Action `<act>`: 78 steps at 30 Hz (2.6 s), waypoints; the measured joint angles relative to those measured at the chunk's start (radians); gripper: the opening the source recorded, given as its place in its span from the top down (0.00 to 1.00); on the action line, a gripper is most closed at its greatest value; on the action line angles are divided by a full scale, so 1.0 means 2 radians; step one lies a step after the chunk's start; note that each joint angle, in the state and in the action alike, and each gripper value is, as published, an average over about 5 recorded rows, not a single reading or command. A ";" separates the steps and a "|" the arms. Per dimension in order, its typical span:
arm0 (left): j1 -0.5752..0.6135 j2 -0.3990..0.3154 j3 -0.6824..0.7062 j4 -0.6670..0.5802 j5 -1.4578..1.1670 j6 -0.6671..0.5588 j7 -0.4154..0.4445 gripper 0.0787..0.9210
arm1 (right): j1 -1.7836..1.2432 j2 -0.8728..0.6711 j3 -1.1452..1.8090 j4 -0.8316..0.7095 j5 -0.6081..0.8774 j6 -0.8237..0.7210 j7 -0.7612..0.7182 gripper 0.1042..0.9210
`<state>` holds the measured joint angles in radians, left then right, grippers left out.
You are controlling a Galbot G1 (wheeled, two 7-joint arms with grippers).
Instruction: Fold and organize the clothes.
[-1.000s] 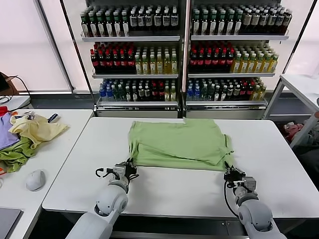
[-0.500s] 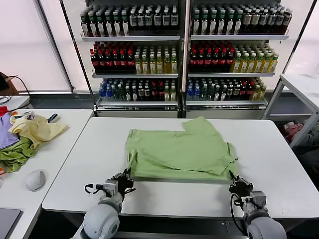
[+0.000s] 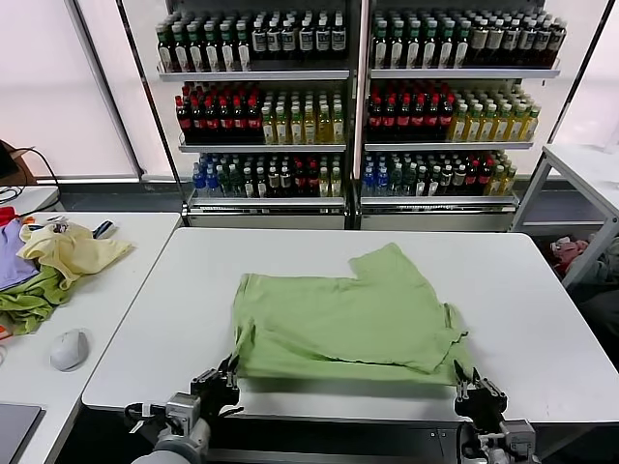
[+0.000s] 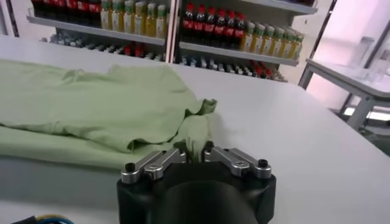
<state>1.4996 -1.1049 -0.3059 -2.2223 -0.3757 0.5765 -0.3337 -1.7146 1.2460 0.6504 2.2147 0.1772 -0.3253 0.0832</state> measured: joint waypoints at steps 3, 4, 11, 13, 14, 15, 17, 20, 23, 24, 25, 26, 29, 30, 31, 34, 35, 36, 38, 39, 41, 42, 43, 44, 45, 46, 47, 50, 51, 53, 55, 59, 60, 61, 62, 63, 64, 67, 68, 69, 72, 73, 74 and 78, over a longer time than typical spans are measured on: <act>0.007 0.006 -0.011 -0.011 0.000 0.000 0.000 0.60 | 0.001 -0.002 0.001 0.010 -0.001 0.001 0.004 0.51; 0.008 0.008 -0.015 -0.013 -0.001 -0.001 0.000 0.56 | 0.003 -0.003 0.001 0.012 0.000 0.000 0.006 0.48; -0.008 0.015 -0.030 -0.010 -0.018 -0.017 -0.008 0.32 | 0.050 -0.018 -0.009 0.004 0.015 -0.009 0.017 0.23; -0.020 0.015 -0.029 -0.002 -0.024 -0.024 -0.009 0.26 | 0.074 -0.022 -0.017 -0.007 0.021 -0.013 0.020 0.17; -0.028 0.014 -0.028 0.004 -0.026 -0.026 -0.009 0.22 | 0.088 -0.024 -0.022 -0.015 0.024 -0.015 0.021 0.15; -0.036 0.013 -0.025 0.010 -0.028 -0.028 -0.009 0.19 | 0.103 -0.027 -0.028 -0.023 0.027 -0.017 0.023 0.14; -0.056 0.011 -0.019 0.026 -0.032 -0.031 -0.010 0.14 | 0.134 -0.030 -0.041 -0.044 0.033 -0.021 0.025 0.12; -0.090 0.006 -0.005 0.057 -0.035 -0.033 -0.012 0.12 | 0.186 -0.032 -0.064 -0.082 0.041 -0.027 0.027 0.12; -0.128 0.001 0.013 0.093 -0.037 -0.035 -0.014 0.12 | 0.242 -0.032 -0.089 -0.127 0.050 -0.032 0.027 0.12; -0.142 -0.002 0.019 0.107 -0.037 -0.035 -0.014 0.12 | 0.260 -0.032 -0.098 -0.142 0.052 -0.033 0.027 0.12; -0.156 -0.004 0.025 0.121 -0.038 -0.036 -0.015 0.12 | 0.278 -0.032 -0.106 -0.158 0.054 -0.035 0.027 0.12; -0.169 -0.006 0.031 0.134 -0.038 -0.036 -0.016 0.12 | 0.296 -0.031 -0.114 -0.174 0.056 -0.036 0.027 0.12; -0.211 -0.016 0.048 0.179 -0.038 -0.038 -0.019 0.12 | 0.347 -0.027 -0.138 -0.224 0.061 -0.039 0.026 0.12; -0.224 -0.019 0.053 0.194 -0.038 -0.038 -0.020 0.12 | 0.364 -0.026 -0.145 -0.242 0.062 -0.040 0.025 0.12; -0.238 -0.022 0.058 0.209 -0.038 -0.038 -0.021 0.12 | 0.380 -0.024 -0.153 -0.259 0.063 -0.041 0.025 0.12; -0.276 -0.033 0.073 0.253 -0.038 -0.039 -0.023 0.12 | 0.426 -0.018 -0.172 -0.310 0.066 -0.043 0.024 0.12; -0.287 -0.036 0.077 0.267 -0.039 -0.039 -0.024 0.12 | 0.440 -0.016 -0.177 -0.327 0.068 -0.043 0.024 0.12; -0.299 -0.040 0.081 0.282 -0.039 -0.038 -0.024 0.12 | 0.454 -0.014 -0.183 -0.343 0.069 -0.044 0.023 0.12; -0.321 -0.047 0.088 0.311 -0.041 -0.038 -0.024 0.12 | 0.482 -0.009 -0.193 -0.377 0.071 -0.044 0.021 0.12; -0.332 -0.050 0.091 0.325 -0.042 -0.038 -0.024 0.12 | 0.495 -0.007 -0.197 -0.393 0.072 -0.044 0.021 0.12; -0.351 -0.056 0.098 0.352 -0.045 -0.038 -0.024 0.12 | 0.520 -0.001 -0.204 -0.426 0.073 -0.044 0.019 0.12; -0.360 -0.059 0.101 0.365 -0.046 -0.038 -0.023 0.12 | 0.532 0.002 -0.207 -0.441 0.073 -0.044 0.018 0.12; -0.368 -0.062 0.104 0.376 -0.047 -0.038 -0.023 0.12 | 0.543 0.005 -0.209 -0.457 0.074 -0.044 0.017 0.12; -0.376 -0.064 0.107 0.387 -0.048 -0.037 -0.023 0.12 | 0.554 0.008 -0.212 -0.473 0.074 -0.044 0.016 0.12; -0.383 -0.066 0.109 0.397 -0.050 -0.037 -0.023 0.12 | 0.564 0.012 -0.214 -0.488 0.074 -0.045 0.015 0.12; -0.389 -0.068 0.112 0.406 -0.051 -0.037 -0.023 0.12 | 0.573 0.015 -0.215 -0.501 0.074 -0.045 0.014 0.12; -0.395 -0.070 0.114 0.415 -0.052 -0.036 -0.023 0.12 | 0.582 0.018 -0.217 -0.514 0.074 -0.045 0.014 0.12; -0.409 -0.075 0.121 0.436 -0.054 -0.036 -0.022 0.12 | 0.604 0.026 -0.220 -0.549 0.075 -0.047 0.011 0.12; -0.413 -0.077 0.123 0.441 -0.055 -0.036 -0.022 0.12 | 0.611 0.029 -0.221 -0.560 0.075 -0.048 0.011 0.12; -0.418 -0.078 0.126 0.449 -0.057 -0.036 -0.021 0.15 | 0.621 0.034 -0.223 -0.579 0.076 -0.049 0.010 0.13; -0.422 -0.078 0.129 0.455 -0.059 -0.035 -0.021 0.21 | 0.629 0.038 -0.224 -0.595 0.078 -0.051 0.009 0.16; -0.425 -0.076 0.135 0.460 -0.066 -0.032 -0.019 0.35 | 0.638 0.041 -0.228 -0.616 0.085 -0.055 0.009 0.29; -0.425 -0.076 0.136 0.460 -0.068 -0.031 -0.018 0.38 | 0.640 0.041 -0.230 -0.620 0.087 -0.056 0.008 0.32; -0.425 -0.075 0.137 0.460 -0.070 -0.031 -0.018 0.42 | 0.641 0.041 -0.230 -0.624 0.089 -0.057 0.008 0.37; -0.424 -0.074 0.137 0.460 -0.071 -0.030 -0.017 0.45 | 0.642 0.042 -0.231 -0.627 0.091 -0.058 0.007 0.40; -0.423 -0.074 0.138 0.460 -0.073 -0.029 -0.017 0.48 | 0.643 0.042 -0.231 -0.629 0.093 -0.059 0.006 0.43; -0.423 -0.073 0.138 0.460 -0.074 -0.029 -0.017 0.52 | 0.644 0.042 -0.231 -0.631 0.096 -0.060 0.006 0.47; -0.419 -0.070 0.138 0.457 -0.079 -0.027 -0.017 0.63 | 0.644 0.042 -0.231 -0.635 0.103 -0.061 0.004 0.58; -0.418 -0.069 0.138 0.456 -0.081 -0.027 -0.016 0.66 | 0.644 0.042 -0.231 -0.635 0.104 -0.061 0.003 0.61; -0.416 -0.068 0.137 0.454 -0.083 -0.027 -0.016 0.69 | 0.643 0.041 -0.232 -0.635 0.106 -0.061 0.001 0.64; -0.410 -0.065 0.135 0.448 -0.089 -0.026 -0.015 0.80 | 0.640 0.039 -0.233 -0.634 0.110 -0.059 -0.001 0.75; -0.408 -0.064 0.134 0.446 -0.091 -0.026 -0.014 0.84 | 0.638 0.037 -0.233 -0.632 0.111 -0.058 -0.002 0.79; -0.406 -0.062 0.134 0.444 -0.094 -0.027 -0.014 0.87 | 0.636 0.036 -0.233 -0.629 0.113 -0.056 -0.002 0.82; -0.396 -0.056 0.130 0.431 -0.103 -0.032 -0.012 0.96 | 0.622 0.028 -0.230 -0.607 0.121 -0.049 -0.002 0.95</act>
<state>0.7071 -1.2166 -0.0467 -1.3593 -0.5813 0.5116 -0.3580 -0.4702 1.3029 0.1909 1.0006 0.4194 -0.4225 0.0795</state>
